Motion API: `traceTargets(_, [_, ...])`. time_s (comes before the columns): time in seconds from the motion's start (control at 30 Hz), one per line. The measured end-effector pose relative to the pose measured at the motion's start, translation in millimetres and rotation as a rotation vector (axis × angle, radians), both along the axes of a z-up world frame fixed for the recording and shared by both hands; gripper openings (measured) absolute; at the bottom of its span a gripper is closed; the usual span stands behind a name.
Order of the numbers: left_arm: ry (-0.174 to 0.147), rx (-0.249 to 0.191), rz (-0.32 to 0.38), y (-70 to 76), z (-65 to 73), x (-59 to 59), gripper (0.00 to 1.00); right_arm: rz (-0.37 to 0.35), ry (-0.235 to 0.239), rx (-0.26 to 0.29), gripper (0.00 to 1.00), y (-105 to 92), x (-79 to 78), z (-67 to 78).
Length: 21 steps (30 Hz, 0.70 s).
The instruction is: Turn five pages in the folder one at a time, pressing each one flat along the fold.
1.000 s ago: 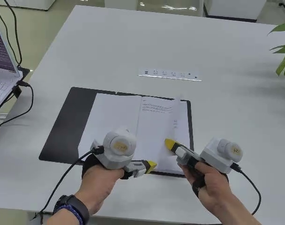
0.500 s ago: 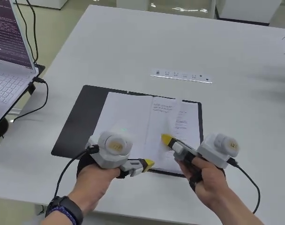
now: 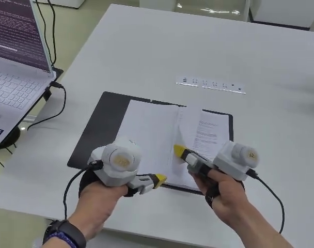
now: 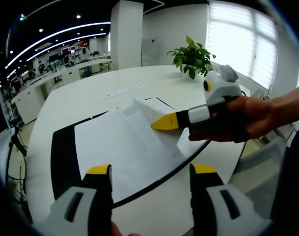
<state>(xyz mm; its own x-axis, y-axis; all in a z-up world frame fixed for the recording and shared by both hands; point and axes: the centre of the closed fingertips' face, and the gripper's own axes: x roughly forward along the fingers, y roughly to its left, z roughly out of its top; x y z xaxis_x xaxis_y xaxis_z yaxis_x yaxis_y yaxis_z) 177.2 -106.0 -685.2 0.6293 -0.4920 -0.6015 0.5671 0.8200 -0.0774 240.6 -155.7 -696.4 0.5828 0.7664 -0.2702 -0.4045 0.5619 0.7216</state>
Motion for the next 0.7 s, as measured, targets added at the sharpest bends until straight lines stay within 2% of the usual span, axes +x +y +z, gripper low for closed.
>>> traceTargets(0.33, [-0.008, 0.000, 0.032, 16.4, 1.6, -2.9, 0.64, 0.052, 0.021, -0.004, 0.00, 26.0, -8.3, -6.2])
traceTargets(0.7, [-0.002, 0.013, 0.057, 32.4, 0.3, -6.0, 0.64, 0.092, 0.041, 0.008, 0.00, 53.3, -8.8, -11.1])
